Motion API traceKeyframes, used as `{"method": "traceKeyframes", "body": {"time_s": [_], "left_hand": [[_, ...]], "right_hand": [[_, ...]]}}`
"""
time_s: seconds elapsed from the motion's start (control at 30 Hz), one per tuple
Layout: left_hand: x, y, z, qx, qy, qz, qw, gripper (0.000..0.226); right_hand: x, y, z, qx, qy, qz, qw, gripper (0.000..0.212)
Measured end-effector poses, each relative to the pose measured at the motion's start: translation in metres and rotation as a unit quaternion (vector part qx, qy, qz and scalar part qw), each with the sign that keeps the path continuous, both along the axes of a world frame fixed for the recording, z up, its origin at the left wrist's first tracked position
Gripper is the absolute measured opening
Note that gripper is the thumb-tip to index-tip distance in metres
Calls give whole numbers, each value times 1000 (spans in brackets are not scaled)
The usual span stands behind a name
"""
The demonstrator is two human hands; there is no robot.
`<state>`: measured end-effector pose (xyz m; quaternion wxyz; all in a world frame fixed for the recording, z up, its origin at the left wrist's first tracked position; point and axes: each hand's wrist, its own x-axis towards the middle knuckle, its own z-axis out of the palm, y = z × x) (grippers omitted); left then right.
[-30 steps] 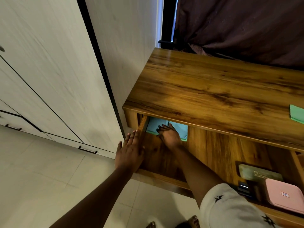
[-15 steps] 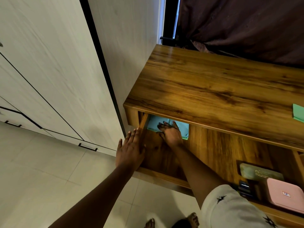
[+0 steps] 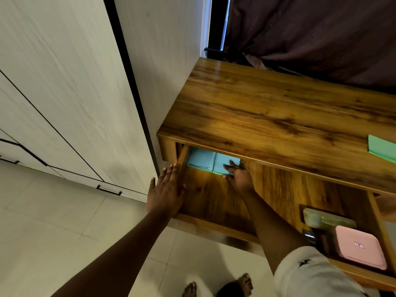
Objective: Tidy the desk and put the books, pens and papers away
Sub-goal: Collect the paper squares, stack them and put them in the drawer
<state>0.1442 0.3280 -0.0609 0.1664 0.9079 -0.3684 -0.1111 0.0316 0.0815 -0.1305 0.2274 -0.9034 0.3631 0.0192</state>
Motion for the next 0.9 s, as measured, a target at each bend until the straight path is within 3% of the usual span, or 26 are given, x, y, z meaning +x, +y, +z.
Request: {"method": "traceKeyframes", "body": {"time_s": [0.2,0.4,0.63,0.9], "left_hand": [[1,0,-1,-1,-6,-2,1000,64],[2,2,-1,-3,-19,-15,1000,64],[-14,-1,3,-54,-74,-13,996,55],[-115,-153,33,-92,-55,-205,973,55]], "right_hand": [[3,3,10,14,-11,-10,1000,51],[-13,20,25,-30,-32,-5,999,59],[-80,33,61,-63,-159,-41,984,31],[-194,-84,129,-166,-175,-206,948,22]]}}
